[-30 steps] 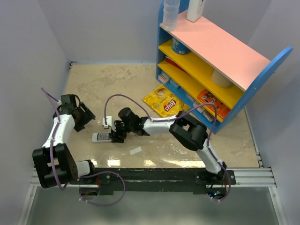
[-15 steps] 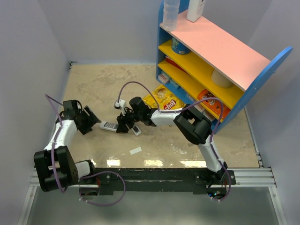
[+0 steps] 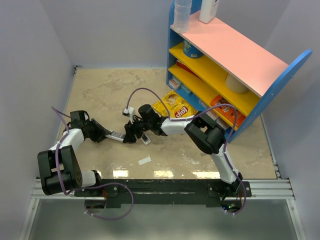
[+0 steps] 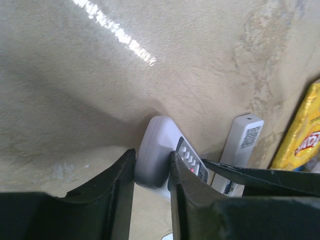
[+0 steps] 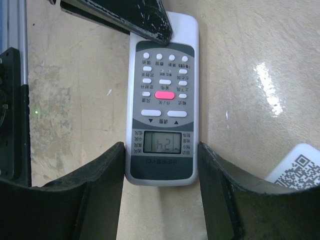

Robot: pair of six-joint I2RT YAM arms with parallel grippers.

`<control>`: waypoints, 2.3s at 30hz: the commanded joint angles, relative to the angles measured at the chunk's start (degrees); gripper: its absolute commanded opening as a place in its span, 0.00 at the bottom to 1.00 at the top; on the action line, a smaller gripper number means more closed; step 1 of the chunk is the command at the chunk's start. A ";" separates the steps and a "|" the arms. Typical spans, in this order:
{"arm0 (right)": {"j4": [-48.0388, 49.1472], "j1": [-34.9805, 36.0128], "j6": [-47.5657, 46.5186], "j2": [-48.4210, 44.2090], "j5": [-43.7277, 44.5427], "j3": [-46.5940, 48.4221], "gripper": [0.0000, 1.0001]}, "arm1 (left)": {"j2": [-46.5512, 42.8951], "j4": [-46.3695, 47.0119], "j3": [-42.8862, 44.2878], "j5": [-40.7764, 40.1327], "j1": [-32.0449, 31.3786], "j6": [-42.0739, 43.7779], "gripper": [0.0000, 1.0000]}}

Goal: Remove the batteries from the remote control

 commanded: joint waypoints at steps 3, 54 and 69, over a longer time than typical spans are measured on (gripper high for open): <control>3.59 1.77 -3.18 -3.37 7.72 -3.19 0.55 | 1.86 3.38 -0.91 5.70 0.22 -3.96 0.13; -2.21 -8.15 13.76 -23.42 -0.68 -14.09 0.00 | -15.46 1.62 9.91 15.29 -9.33 17.49 0.77; 11.21 -10.43 26.40 -25.18 -12.11 -21.29 0.00 | -8.24 5.23 8.14 23.19 -13.14 21.79 0.78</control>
